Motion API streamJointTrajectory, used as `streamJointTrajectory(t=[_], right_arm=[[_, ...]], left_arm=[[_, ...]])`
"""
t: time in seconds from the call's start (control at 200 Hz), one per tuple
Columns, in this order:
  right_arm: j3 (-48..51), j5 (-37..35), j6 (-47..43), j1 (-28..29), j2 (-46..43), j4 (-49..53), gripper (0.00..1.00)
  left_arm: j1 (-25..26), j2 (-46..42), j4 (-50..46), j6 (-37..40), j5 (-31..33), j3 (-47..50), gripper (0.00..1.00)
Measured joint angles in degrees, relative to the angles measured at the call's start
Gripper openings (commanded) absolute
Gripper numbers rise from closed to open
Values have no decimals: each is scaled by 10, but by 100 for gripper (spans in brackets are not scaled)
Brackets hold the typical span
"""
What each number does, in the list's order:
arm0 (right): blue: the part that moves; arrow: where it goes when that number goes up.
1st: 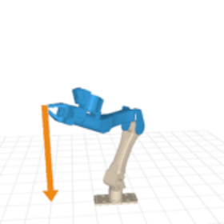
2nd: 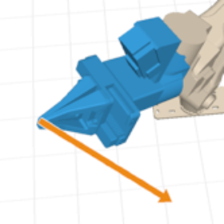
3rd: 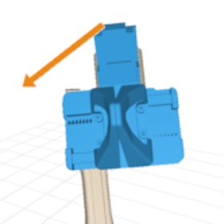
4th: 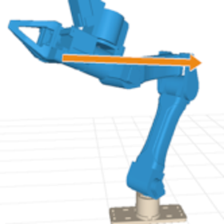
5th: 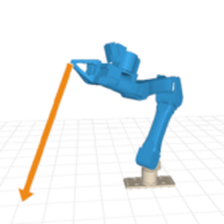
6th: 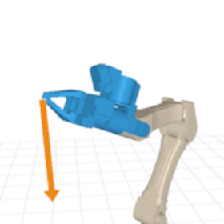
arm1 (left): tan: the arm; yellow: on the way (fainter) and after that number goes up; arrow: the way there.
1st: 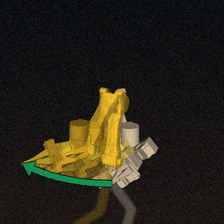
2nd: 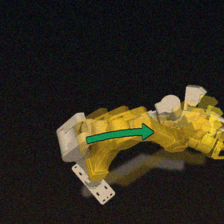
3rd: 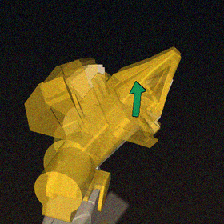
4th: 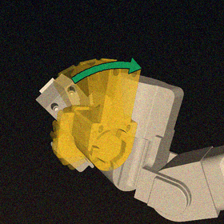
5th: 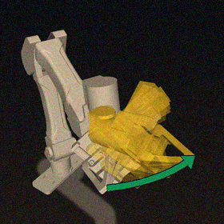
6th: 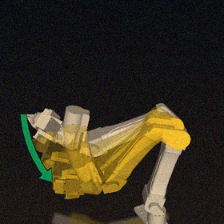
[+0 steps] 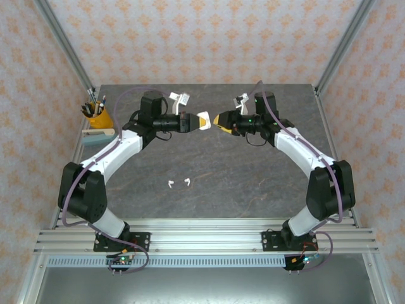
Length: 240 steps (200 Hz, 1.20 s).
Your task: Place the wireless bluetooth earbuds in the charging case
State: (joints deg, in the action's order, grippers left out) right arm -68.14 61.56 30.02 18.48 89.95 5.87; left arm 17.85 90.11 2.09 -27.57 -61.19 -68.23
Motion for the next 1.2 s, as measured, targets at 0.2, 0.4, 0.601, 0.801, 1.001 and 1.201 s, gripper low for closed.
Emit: streamJointTrajectory(t=[0.2, 0.4, 0.601, 0.801, 1.001, 1.201], right_arm=[[0, 2, 3, 11, 1, -10, 41], [-9, 3, 7, 24, 21, -17, 38], [-23, 4, 12, 28, 35, -23, 31], [-38, 8, 8, 28, 44, -22, 29], [-50, 13, 2, 28, 49, -13, 21], [-58, 15, -10, 27, 51, -2, 0]], left_arm=[[0, 3, 3, -9, -1, -1, 0], [0, 3, 8, -14, -1, -2, 0], [-3, 4, 14, -20, -4, -2, 0], [-3, 4, 19, -22, -12, -3, 0], [-3, 5, 20, -22, -13, -6, 0], [-3, 7, 18, -21, -11, -12, 10]])
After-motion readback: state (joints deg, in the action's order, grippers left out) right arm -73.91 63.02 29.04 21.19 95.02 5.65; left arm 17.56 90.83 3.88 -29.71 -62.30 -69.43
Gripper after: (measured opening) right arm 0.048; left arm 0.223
